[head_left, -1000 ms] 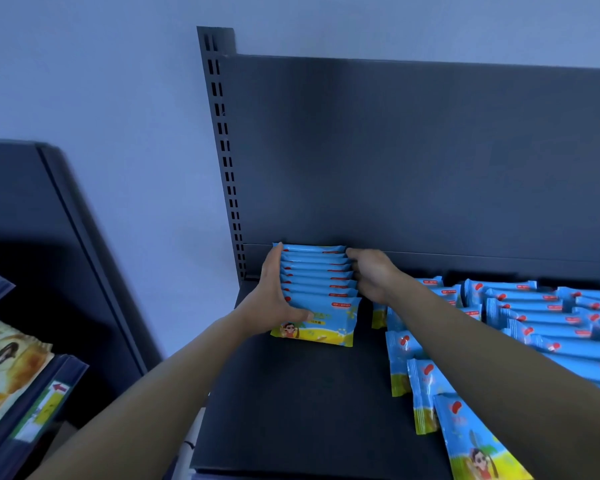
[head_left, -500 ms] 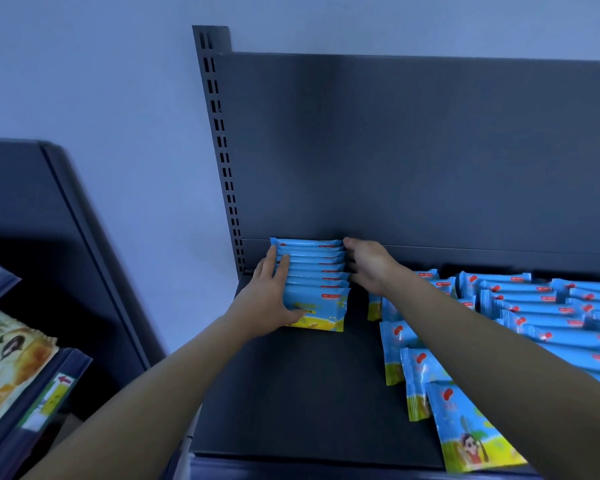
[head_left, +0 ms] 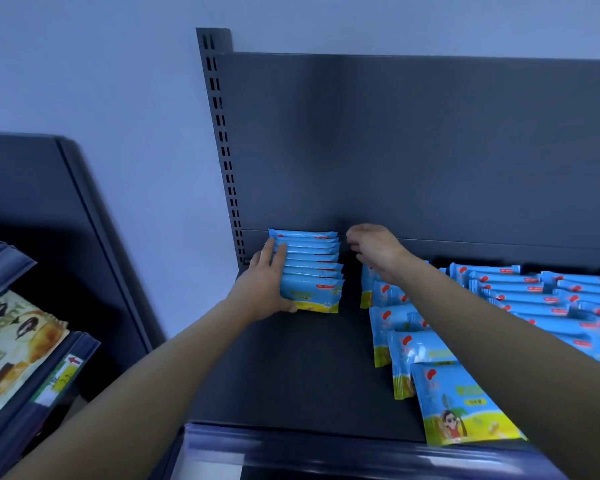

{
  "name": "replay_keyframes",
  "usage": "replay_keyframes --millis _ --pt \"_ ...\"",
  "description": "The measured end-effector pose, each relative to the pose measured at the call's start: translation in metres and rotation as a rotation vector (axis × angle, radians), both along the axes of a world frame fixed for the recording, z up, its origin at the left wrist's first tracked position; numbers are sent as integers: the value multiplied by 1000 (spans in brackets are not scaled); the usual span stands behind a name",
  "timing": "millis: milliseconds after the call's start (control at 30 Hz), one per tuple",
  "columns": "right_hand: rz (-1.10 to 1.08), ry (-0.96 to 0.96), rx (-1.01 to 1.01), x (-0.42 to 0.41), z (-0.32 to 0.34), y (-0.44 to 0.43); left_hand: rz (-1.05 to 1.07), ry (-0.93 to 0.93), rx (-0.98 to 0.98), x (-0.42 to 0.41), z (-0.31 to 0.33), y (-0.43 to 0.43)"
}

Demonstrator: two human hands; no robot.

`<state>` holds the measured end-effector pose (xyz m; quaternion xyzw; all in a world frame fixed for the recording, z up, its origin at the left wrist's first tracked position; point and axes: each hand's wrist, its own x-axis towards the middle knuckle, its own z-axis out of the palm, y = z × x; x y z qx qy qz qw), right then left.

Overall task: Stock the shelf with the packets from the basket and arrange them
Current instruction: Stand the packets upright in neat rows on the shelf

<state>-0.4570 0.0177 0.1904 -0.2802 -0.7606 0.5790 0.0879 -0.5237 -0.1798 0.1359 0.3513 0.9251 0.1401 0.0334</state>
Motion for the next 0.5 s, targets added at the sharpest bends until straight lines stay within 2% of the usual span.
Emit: replay_keyframes --millis 200,500 --pt "106 9 257 34 19 24 -9 101 -41 3 -1 -5" --pt "146 -37 326 65 21 47 52 -48 46 -1 21 13"
